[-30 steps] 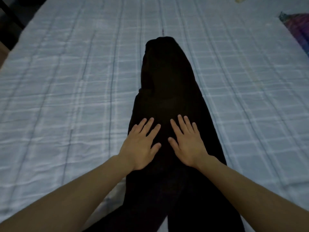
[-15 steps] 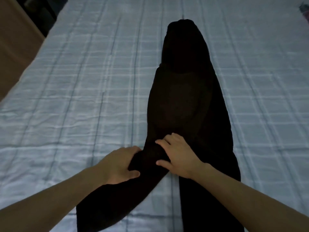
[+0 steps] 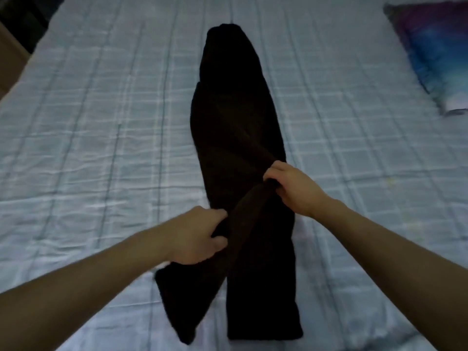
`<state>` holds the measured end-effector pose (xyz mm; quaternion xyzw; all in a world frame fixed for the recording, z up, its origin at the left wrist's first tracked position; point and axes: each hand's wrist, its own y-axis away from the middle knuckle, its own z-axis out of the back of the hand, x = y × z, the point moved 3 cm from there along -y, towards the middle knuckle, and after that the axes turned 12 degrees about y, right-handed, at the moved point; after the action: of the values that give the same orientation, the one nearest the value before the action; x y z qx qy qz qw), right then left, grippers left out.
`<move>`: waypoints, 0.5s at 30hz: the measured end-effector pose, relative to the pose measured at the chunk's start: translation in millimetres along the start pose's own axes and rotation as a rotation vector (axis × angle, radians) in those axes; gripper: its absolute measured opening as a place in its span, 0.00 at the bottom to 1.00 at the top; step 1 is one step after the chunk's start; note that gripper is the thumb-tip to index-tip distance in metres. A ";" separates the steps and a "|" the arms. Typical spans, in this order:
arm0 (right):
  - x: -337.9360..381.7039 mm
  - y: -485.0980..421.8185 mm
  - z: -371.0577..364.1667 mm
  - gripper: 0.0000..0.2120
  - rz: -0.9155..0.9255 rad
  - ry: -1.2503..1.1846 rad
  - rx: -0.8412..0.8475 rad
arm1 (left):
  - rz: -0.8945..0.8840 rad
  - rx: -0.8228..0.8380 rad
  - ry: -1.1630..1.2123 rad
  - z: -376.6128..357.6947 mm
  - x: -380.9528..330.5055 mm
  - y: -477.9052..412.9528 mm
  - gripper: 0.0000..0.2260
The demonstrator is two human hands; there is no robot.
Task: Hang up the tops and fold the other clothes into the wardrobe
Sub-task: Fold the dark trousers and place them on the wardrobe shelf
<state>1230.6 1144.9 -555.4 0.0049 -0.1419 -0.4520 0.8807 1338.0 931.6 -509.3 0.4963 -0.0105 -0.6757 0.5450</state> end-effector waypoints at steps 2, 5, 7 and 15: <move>-13.2 20.4 -1.9 0.17 -0.038 0.024 0.062 | -0.053 0.074 0.118 -36.5 -31.0 -4.0 0.13; -18.9 42.7 -17.8 0.21 -0.073 0.044 0.264 | 0.014 0.248 0.162 -73.4 -49.5 -14.3 0.21; -17.6 48.9 -24.2 0.19 -0.135 0.020 0.235 | 0.001 0.170 0.067 -73.7 -46.2 -27.0 0.20; 14.4 37.7 -50.1 0.31 -0.390 -0.165 0.079 | 0.029 -0.309 -0.151 -27.5 12.4 -69.0 0.25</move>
<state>1281.2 1149.6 -594.8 0.0299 -0.2278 -0.6066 0.7611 1307.8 964.9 -569.7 0.3543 0.0455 -0.6965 0.6223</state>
